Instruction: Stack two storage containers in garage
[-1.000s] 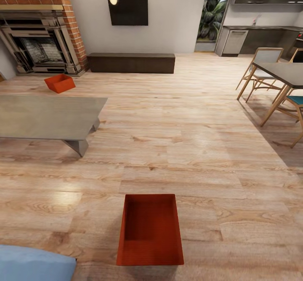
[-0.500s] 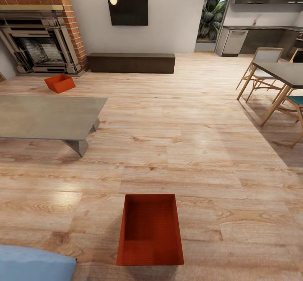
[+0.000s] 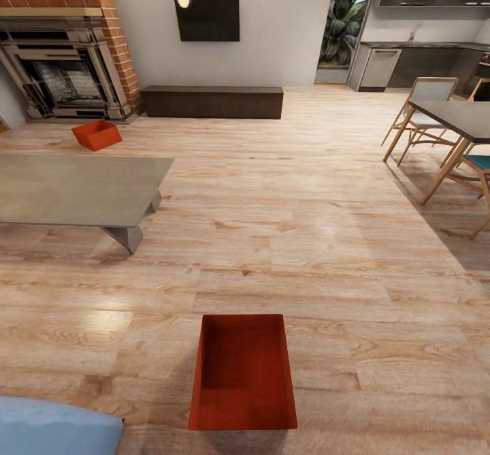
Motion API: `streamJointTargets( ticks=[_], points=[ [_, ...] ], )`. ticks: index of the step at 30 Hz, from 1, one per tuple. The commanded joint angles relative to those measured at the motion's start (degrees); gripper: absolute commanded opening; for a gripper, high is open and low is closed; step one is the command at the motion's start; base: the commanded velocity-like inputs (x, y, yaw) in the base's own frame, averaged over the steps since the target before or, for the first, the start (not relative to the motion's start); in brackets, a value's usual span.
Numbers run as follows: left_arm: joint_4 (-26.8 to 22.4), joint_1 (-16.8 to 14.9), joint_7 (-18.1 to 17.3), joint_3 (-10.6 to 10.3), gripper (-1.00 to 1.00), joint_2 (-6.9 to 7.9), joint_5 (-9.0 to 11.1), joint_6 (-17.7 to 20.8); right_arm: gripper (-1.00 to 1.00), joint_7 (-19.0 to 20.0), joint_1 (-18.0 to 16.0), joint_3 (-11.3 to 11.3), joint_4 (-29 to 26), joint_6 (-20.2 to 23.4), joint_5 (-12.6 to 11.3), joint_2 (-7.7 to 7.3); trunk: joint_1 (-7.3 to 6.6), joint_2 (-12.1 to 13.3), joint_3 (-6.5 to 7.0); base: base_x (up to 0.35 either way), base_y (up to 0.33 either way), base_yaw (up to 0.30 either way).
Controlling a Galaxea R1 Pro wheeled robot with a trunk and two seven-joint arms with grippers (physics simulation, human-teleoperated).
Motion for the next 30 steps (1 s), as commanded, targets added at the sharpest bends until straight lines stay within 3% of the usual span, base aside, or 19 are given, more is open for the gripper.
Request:
streamJointTargets(
  ticks=[1, 4, 7, 9, 10, 12, 14, 17, 22, 26, 29, 30],
  points=[
    [-0.02, -0.01, 0.03, 0.22, 1.0, 0.01, 0.27, -0.14, 1.0, -0.36, -0.06, 0.01, 0.15, -0.05, 0.48, -0.04, 0.0, -0.02, -0.03, 0.0, 0.0, 0.0],
    [-0.78, -0.01, 0.11, 0.42, 1.0, -0.07, 0.47, -0.14, 1.0, -0.21, -0.09, -0.14, -1.22, 0.33, 0.37, -0.38, 0.0, -0.02, -0.03, 0.0, 0.0, 0.0],
    [-3.32, -0.01, 0.21, 0.53, 1.0, 0.47, 0.76, 0.01, 1.0, -0.42, 0.08, -0.65, -8.83, 3.71, -0.32, -3.94, 0.0, -0.02, -0.03, 0.0, 0.0, 0.0],
    [-6.28, -0.01, 0.31, 0.6, 1.0, 2.27, 1.38, 0.46, 1.0, -0.47, -0.15, -1.54, -11.15, 5.42, -2.18, -6.26, 0.0, -0.02, -0.03, 0.0, 0.0, 0.0],
    [-10.37, -0.02, 1.33, 1.14, 1.0, 4.89, 3.48, 1.04, 1.0, -0.61, -2.21, -2.28, -12.25, 5.89, -4.53, -7.46, 0.0, -0.02, -0.03, 0.0, 0.0, 0.0],
    [-12.78, -0.28, 4.39, 1.41, 1.0, 6.34, 6.0, 2.37, 1.0, -0.99, -4.5, -2.52, -12.61, 5.69, -5.62, -7.57, 0.0, -0.02, -0.03, 0.0, 0.0, 0.0],
    [-13.99, -1.68, 8.85, 1.54, 1.0, 7.13, 8.41, 5.15, 1.0, -1.81, -7.28, -2.69, -12.77, 4.54, -6.22, -7.14, 0.0, -0.02, -0.03, 0.0, 0.0, 0.0],
    [-14.82, -4.93, 10.73, 1.6, 1.0, 7.02, 9.3, 6.96, 1.0, -3.24, -10.14, -2.71, -12.83, 3.42, -6.45, -6.16, 0.0, -0.02, -0.03, 0.0, 0.0, 0.0],
    [-14.23, -12.65, 12.07, 1.6, 1.0, 6.51, 9.83, 7.99, 1.0, -6.61, -16.73, -2.66, -12.3, 2.8, -6.64, -3.77, 0.0, -0.02, -0.03, 0.0, 0.0, 0.0],
    [-14.69, -17.82, 14.42, 1.66, 1.0, 6.25, 9.82, 11.71, 1.0, -7.71, -22.11, -2.66, -11.93, 2.99, -6.75, -2.58, 0.0, -0.02, -0.03, 0.0, 0.0, 0.0],
    [-14.96, -20.29, 14.95, 1.66, 1.0, 4.88, 9.83, 12.89, 1.0, -7.83, -23.63, -2.59, -11.77, 2.9, -6.61, -0.36, 0.0, -0.02, -0.03, 0.0, 0.0, 0.0],
    [-14.59, -22.65, 15.81, 1.52, 1.0, 1.81, 9.49, 13.36, 1.0, -7.87, -24.05, -2.41, -11.7, 2.86, -6.38, 2.77, 0.0, -0.02, -0.03, 0.0, 0.0, 0.0]
  ],
)
